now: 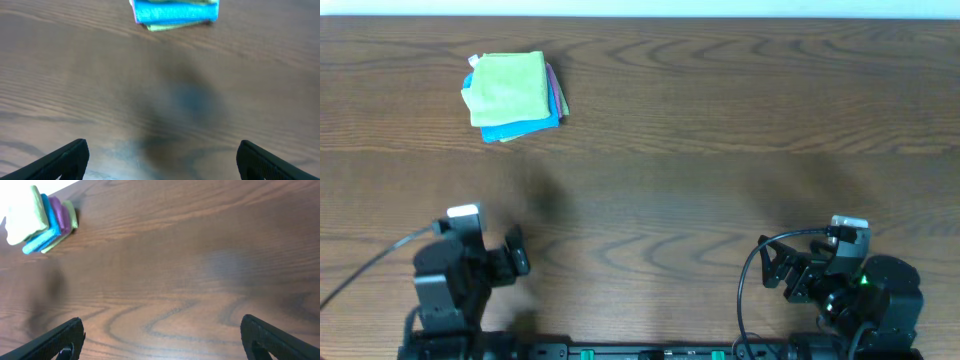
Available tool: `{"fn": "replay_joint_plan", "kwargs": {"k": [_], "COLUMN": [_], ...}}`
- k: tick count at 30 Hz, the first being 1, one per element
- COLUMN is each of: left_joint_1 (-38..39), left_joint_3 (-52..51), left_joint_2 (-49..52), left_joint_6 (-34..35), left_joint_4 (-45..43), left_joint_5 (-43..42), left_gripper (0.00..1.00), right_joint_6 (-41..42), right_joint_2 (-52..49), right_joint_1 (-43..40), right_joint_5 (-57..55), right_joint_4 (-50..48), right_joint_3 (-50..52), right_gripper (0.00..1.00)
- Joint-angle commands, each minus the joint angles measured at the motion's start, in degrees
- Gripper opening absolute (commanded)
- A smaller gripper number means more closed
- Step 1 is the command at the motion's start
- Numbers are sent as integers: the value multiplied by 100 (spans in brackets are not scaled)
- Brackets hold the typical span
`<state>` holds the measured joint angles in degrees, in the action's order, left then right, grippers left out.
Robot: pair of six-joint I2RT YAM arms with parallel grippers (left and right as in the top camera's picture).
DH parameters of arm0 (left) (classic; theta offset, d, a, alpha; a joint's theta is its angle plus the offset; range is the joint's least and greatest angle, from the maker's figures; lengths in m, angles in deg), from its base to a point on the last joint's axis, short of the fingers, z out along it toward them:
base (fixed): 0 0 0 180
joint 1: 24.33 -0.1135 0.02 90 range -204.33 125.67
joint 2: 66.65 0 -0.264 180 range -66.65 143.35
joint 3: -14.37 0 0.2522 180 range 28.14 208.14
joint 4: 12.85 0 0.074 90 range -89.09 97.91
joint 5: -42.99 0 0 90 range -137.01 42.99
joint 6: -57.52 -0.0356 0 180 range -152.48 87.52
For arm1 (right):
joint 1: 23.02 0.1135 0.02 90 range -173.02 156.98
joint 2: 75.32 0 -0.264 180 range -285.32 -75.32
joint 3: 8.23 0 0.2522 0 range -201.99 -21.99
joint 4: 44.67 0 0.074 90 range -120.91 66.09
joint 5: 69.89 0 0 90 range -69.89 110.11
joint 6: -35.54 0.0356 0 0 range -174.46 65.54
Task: Fold the cloth
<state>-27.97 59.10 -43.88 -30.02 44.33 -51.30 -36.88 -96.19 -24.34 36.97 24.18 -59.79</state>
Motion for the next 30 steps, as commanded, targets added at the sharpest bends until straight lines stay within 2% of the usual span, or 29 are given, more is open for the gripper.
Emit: {"fn": "replay_joint_plan", "kwargs": {"k": [1,12,30], "left_joint_1": [116,234,234], "left_joint_3": [-448,-1443,-2146], "left_joint_2": [-503,-1488,-2256], "left_joint_6": [-125,-374,-444], "left_joint_4": [-44,-37,-15], "left_joint_5": [-20,-17,120], "left_gripper": [95,95,95], "right_joint_6": [63,63,63], "right_joint_2": [35,35,35], "right_joint_1": [-57,-57,-57], "right_joint_5": [31,31,31], "right_joint_4": [2,2,2], "right_joint_3": [13,13,13], "right_gripper": [99,99,99]}}
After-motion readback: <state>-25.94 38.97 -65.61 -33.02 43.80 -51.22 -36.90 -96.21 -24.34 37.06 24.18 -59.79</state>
